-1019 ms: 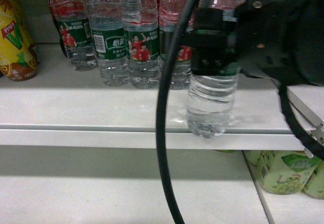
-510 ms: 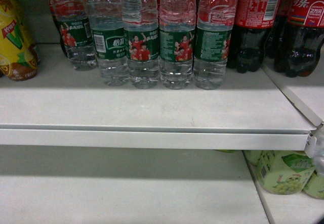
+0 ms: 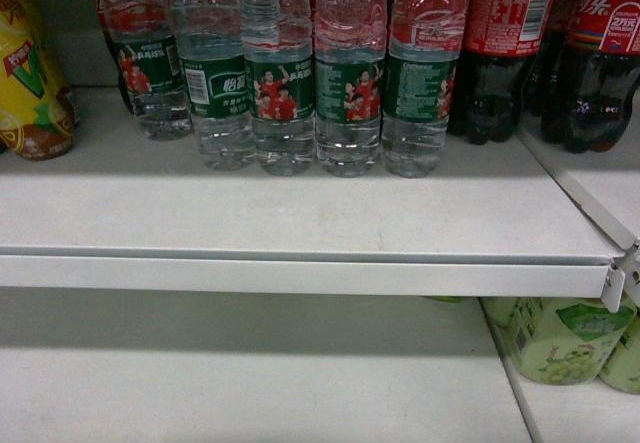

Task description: Move water from second to third shelf

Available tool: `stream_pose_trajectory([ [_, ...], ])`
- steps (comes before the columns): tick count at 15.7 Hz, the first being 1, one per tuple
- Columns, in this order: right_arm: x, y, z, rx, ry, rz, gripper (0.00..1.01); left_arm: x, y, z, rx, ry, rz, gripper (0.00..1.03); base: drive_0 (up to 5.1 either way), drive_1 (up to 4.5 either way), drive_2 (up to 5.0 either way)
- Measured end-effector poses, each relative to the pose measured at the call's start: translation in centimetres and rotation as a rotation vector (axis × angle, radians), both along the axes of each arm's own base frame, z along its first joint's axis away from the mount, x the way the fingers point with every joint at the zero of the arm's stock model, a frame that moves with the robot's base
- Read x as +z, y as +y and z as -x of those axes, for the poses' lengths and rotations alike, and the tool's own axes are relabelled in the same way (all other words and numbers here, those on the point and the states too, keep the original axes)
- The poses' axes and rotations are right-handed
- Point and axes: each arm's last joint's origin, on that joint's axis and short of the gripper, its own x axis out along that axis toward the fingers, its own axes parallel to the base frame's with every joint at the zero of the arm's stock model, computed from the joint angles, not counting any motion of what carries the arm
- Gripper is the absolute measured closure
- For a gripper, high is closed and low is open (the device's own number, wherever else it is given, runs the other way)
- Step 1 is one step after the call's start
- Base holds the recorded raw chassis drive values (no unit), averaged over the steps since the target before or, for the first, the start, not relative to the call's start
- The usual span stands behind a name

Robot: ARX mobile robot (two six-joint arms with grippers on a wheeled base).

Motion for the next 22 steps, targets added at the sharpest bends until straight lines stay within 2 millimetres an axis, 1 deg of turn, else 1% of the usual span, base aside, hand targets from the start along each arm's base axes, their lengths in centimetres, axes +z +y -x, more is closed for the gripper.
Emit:
stream_pose_trajectory([
  [7, 0.2, -0.14, 0.77, -0.019, -0.014, -0.003, 0.59, 0.0, 0.0, 0.0, 0.0, 0.0, 0.0, 0.05, 0.0, 0.0, 0.0],
  [22, 0.06, -0.2, 0.82, -0.043, -0.017, -0.002, 0.59, 0.0, 0.0, 0.0, 0.0, 0.0, 0.0, 0.05, 0.0, 0.0, 0.0],
])
